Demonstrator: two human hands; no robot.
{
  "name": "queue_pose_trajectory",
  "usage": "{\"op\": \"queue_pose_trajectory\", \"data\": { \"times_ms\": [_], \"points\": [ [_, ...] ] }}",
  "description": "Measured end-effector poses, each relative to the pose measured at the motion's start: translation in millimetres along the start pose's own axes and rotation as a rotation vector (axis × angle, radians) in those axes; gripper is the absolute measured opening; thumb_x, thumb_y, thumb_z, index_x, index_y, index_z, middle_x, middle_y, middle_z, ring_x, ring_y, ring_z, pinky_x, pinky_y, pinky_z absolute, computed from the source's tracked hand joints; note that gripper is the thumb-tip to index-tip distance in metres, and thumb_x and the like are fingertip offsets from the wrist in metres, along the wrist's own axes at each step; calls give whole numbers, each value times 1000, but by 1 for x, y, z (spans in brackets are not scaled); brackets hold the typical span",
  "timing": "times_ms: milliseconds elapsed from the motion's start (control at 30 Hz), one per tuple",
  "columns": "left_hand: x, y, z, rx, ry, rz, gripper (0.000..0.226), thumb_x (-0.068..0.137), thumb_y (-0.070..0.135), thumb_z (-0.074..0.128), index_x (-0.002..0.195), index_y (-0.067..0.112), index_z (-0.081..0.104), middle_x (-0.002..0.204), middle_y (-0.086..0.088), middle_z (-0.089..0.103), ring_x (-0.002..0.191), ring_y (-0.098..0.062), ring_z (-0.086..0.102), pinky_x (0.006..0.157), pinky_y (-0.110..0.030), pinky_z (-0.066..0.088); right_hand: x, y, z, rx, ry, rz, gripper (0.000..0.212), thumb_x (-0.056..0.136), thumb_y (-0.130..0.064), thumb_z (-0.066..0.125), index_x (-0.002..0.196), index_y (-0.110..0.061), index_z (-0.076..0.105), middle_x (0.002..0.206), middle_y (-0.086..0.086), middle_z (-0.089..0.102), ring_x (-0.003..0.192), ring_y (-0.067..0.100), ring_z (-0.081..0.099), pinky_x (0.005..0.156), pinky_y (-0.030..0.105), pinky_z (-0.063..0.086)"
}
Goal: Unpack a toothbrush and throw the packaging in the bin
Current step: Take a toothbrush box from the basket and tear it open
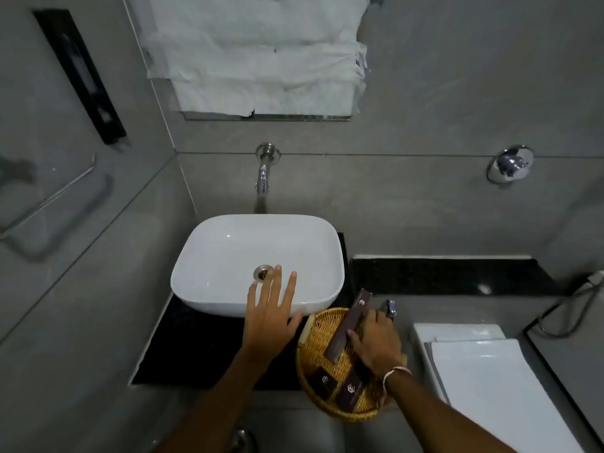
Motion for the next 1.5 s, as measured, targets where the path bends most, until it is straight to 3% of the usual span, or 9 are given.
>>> {"op": "queue_pose_trajectory", "data": {
  "times_ms": [333, 500, 600, 667, 800, 933, 1033, 1267, 1500],
  "points": [
    [-14, -8, 15, 4, -32, 8, 68, 97, 58, 39, 151, 17, 38, 155, -20, 43, 141, -37, 44, 109, -59, 41, 26, -10, 34, 513, -211, 309, 36, 80, -48, 75, 87, -13, 69, 94, 9, 75, 86, 30, 71, 80, 42, 61],
    [0, -8, -3, -142, 27, 9, 67, 97, 55, 43, 149, 13, 42, 154, -20, 45, 139, -36, 47, 107, -56, 45, 27, -2, 35, 663, -103, 502, 38, 78, -29, 79, 104, -3, 69, 101, 18, 74, 92, 35, 68, 85, 43, 57],
    [19, -8, -14, -551, -29, -72, 59, 99, 49, 43, 150, 18, 39, 153, -14, 47, 135, -27, 51, 106, -40, 50, 33, -8, 3, 680, -14, 303, 36, 79, -12, 76, 114, -6, 68, 91, 8, 70, 76, 20, 61, 76, 33, 53],
    [31, -9, -22, -1035, -176, -247, 48, 100, 43, 46, 147, 31, 41, 147, -9, 53, 126, -20, 58, 96, -28, 55, 40, -19, -25, 626, -55, 77, 45, 81, -3, 71, 124, -16, 66, 103, 3, 69, 88, 15, 61, 84, 33, 53],
    [41, 1, -37, -1555, -317, -299, 36, 99, 33, 56, 135, 37, 57, 119, 7, 74, 106, -25, 74, 84, -41, 64, 57, -43, -81, 286, -51, -273, 53, 83, -11, 71, 131, -30, 61, 117, -3, 66, 107, 17, 55, 98, 39, 48],
    [40, -4, -44, -1661, -206, -374, 27, 92, 21, 67, 116, 30, 73, 102, 0, 81, 93, -31, 78, 77, -34, 65, 67, -56, -108, 85, -96, -409, 55, 86, -21, 72, 136, -35, 55, 125, -5, 64, 118, 18, 53, 109, 48, 40],
    [35, -10, -40, -1751, -213, -395, 29, 91, 17, 70, 120, 20, 73, 110, -12, 79, 99, -35, 76, 81, -33, 64, 71, -59, -117, 37, -107, -441, 55, 87, -25, 72, 137, -39, 52, 131, -9, 61, 128, 16, 49, 116, 52, 30],
    [33, -17, -39, -1764, -156, -446, 25, 84, 14, 75, 109, 19, 77, 101, -6, 81, 92, -36, 78, 77, -32, 65, 68, -77, -132, -96, -102, -462, 54, 90, -24, 69, 138, -40, 49, 135, -9, 59, 134, 18, 45, 120, 64, 13],
    [33, -14, -40, -1754, -4, -433, 24, 78, 6, 65, 102, 1, 66, 91, 3, 81, 86, -36, 78, 73, -38, 66, 54, -108, -174, -117, 171, -514, 31, 85, -20, 72, 107, -38, 60, 112, -13, 70, 118, 15, 56, 120, 65, 13]
  ]
}}
Point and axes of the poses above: each hand's wrist, its own x-axis towards the middle knuckle, its own z-axis out of the palm, y = z × x, the point moved 5 cm from there along x, towards the middle knuckle
